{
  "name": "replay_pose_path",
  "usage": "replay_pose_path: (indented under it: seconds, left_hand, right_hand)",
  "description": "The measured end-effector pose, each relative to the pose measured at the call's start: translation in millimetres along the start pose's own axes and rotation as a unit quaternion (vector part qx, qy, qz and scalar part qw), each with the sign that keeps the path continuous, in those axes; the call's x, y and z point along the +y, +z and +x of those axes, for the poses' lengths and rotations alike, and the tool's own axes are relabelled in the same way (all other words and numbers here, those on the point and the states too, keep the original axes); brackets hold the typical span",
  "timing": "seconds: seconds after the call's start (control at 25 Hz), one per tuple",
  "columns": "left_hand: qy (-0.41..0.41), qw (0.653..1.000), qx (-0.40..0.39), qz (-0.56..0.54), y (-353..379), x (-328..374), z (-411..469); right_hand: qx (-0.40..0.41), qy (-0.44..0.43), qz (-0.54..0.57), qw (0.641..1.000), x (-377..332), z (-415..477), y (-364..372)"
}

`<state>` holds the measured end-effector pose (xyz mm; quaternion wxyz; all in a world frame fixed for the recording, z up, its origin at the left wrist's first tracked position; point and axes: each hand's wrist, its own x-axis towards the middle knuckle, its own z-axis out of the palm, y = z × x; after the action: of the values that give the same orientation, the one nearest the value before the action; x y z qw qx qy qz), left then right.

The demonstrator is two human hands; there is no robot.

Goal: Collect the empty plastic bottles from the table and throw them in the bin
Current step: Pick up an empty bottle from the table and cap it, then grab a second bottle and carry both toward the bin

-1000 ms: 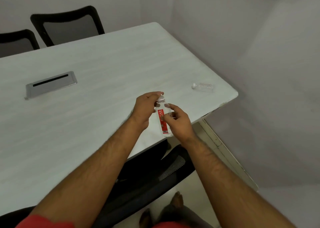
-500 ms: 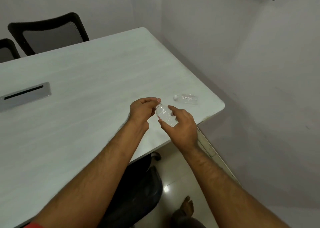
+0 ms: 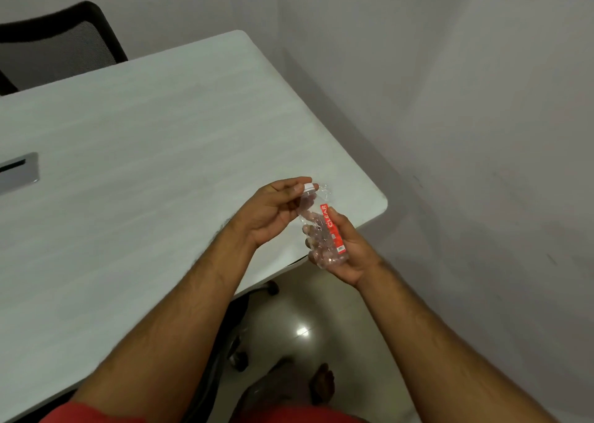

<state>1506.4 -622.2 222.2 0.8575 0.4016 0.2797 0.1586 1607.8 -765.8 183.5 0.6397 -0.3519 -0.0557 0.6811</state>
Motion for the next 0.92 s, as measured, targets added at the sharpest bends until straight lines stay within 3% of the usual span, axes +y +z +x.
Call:
replay_pose_path:
  seconds: [0.16, 0.24, 0.32, 0.44, 0.52, 0.68, 0.76, 0.92]
  left_hand:
    - [-0.006, 1.0, -0.004, -0.009, 7.9, -13.9, 40.5]
    - [-0.004, 1.0, 0.02, 0.005, 8.7, -19.4, 58.8]
    - [0.003, 0.992, 0.099, 0.075, 5.5, -22.7, 79.4]
    - [-0.01, 0.937, 0.31, 0.159, -1.7, -30.9, 114.5]
    - [-0.039, 0.897, 0.388, 0.207, -8.8, -42.5, 137.1]
    - [-0.121, 0.843, 0.386, 0.355, -7.7, -61.3, 170.0]
    - [-0.124, 0.811, 0.392, 0.417, -10.8, -66.4, 179.6]
    - [-0.104, 0.779, 0.461, 0.413, -15.2, -67.1, 193.3]
  right_hand:
    - [-0.044, 0.046, 0.058, 0.996, -23.8, 15.9, -30.8]
    - [-0.005, 0.057, 0.045, 0.997, -37.9, 25.2, -41.1]
    - [0.077, 0.051, -0.01, 0.996, -55.3, 39.4, -50.7]
    - [0.185, 0.038, -0.111, 0.976, -84.2, 60.6, -66.7]
    - [0.225, 0.038, -0.161, 0.96, -98.5, 72.6, -75.6]
    - [0.273, 0.024, -0.249, 0.929, -117.3, 97.9, -86.8]
    - [0.293, 0.034, -0.271, 0.916, -125.6, 110.1, -89.6]
    - [0.309, 0.053, -0.31, 0.898, -144.4, 129.7, -97.4]
